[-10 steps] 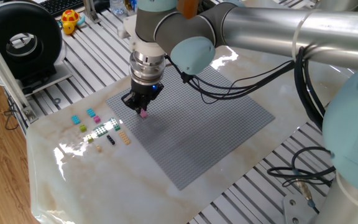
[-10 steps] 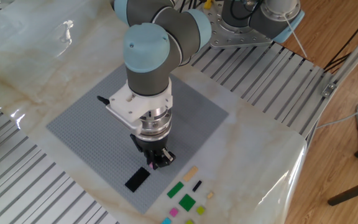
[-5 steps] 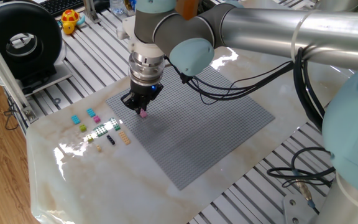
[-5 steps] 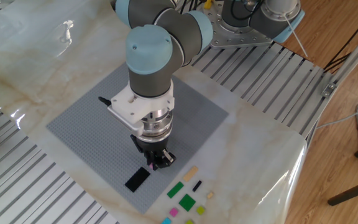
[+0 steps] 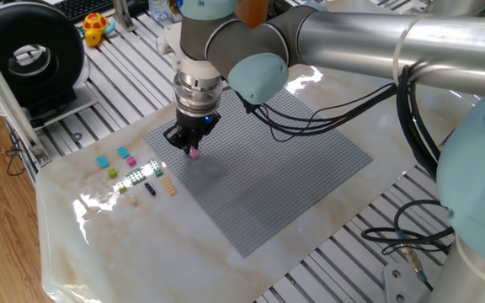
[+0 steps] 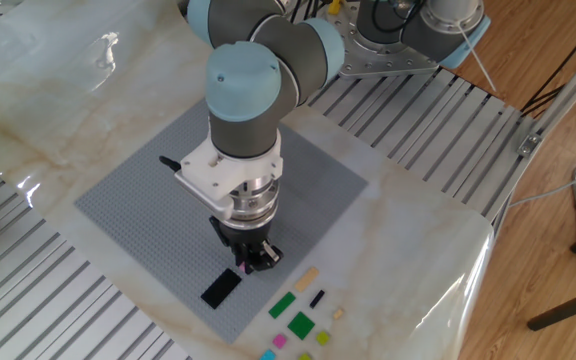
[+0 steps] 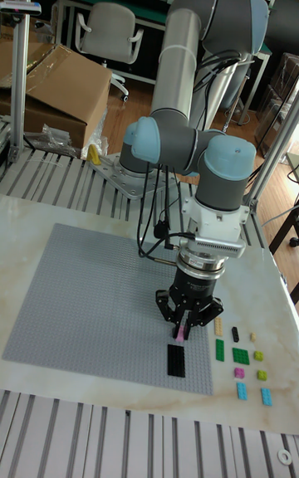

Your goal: Stack small Lego blocks randomly, one at a time

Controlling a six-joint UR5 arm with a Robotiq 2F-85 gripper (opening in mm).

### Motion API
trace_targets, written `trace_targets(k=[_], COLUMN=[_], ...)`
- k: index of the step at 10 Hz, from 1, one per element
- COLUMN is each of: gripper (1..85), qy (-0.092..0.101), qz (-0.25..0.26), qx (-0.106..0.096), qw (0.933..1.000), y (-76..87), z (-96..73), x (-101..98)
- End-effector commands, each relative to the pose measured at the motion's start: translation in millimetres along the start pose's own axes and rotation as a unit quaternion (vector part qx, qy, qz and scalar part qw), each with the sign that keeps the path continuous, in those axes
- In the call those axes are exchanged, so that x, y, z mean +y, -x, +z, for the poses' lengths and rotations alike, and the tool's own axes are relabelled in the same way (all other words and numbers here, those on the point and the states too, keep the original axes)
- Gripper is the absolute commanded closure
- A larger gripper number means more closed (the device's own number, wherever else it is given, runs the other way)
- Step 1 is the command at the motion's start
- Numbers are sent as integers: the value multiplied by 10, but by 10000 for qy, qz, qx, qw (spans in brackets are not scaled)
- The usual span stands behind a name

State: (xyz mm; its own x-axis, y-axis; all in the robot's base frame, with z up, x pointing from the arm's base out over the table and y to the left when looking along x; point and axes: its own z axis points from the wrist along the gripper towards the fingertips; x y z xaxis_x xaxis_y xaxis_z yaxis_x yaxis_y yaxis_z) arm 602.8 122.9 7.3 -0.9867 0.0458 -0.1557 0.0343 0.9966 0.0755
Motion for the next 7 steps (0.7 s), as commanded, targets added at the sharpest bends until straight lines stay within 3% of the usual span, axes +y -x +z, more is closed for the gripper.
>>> trace_targets(k=[1, 7], gripper=[843, 843], qy=[52, 89], qz=[62, 98], qx=[24, 48], qw=[10000, 9999], y=[-9, 10], z=[-45, -27], x=[19, 39])
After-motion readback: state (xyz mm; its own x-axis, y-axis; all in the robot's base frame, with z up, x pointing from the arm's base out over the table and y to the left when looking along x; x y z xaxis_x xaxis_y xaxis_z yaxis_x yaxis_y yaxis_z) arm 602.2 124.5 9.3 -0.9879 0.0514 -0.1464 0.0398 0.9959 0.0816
